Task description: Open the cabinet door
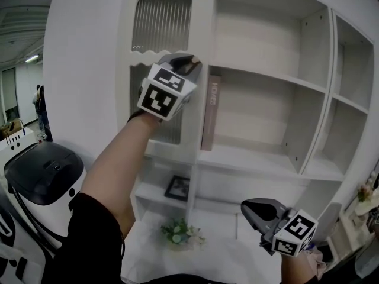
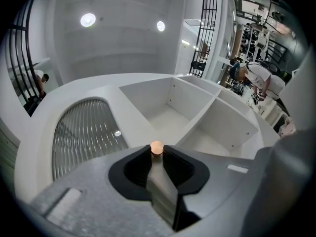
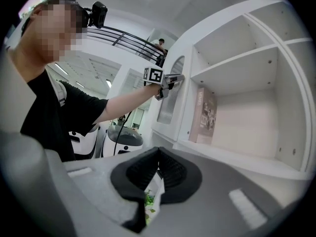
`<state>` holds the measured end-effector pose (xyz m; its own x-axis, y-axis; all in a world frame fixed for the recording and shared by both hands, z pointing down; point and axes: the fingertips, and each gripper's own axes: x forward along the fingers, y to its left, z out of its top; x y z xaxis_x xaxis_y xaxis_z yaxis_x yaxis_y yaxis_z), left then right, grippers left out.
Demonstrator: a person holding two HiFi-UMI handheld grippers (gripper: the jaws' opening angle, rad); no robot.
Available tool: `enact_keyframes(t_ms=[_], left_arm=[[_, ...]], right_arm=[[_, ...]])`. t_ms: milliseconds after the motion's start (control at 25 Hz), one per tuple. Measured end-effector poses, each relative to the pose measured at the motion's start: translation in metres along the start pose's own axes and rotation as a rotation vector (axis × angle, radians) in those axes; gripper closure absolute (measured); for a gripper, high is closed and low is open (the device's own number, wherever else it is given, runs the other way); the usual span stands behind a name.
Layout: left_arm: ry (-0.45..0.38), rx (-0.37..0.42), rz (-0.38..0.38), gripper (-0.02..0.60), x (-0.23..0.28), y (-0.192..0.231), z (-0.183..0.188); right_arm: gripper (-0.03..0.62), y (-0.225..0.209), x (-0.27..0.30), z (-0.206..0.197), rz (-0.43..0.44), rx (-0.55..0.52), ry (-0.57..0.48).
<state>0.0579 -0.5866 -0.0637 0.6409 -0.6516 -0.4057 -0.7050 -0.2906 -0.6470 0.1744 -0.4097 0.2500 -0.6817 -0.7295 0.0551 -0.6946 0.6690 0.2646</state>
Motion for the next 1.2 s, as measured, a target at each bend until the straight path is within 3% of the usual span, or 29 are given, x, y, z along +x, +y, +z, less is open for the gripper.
enact_keyframes(t_ms=[400,800,1200], left_arm=[[0.023,-0.040,0.012,0.511,-0.012,0.000,0.006],[0.038,-0.103,0.021,0.511,-0.040,0.000,0.021],[-0.008,-0.137,-0.014,0.511,-0.062,0.006,0.032]], right_arm=[[0.600,-0.007,-0.016,0.005,0.055,0.028,-0.006],[0.600,0.021,-0.033,-0.002,0.104,0.018,-0.024],[0.600,0.050,-0.033,0.015,0.055,0.013,-0.030]])
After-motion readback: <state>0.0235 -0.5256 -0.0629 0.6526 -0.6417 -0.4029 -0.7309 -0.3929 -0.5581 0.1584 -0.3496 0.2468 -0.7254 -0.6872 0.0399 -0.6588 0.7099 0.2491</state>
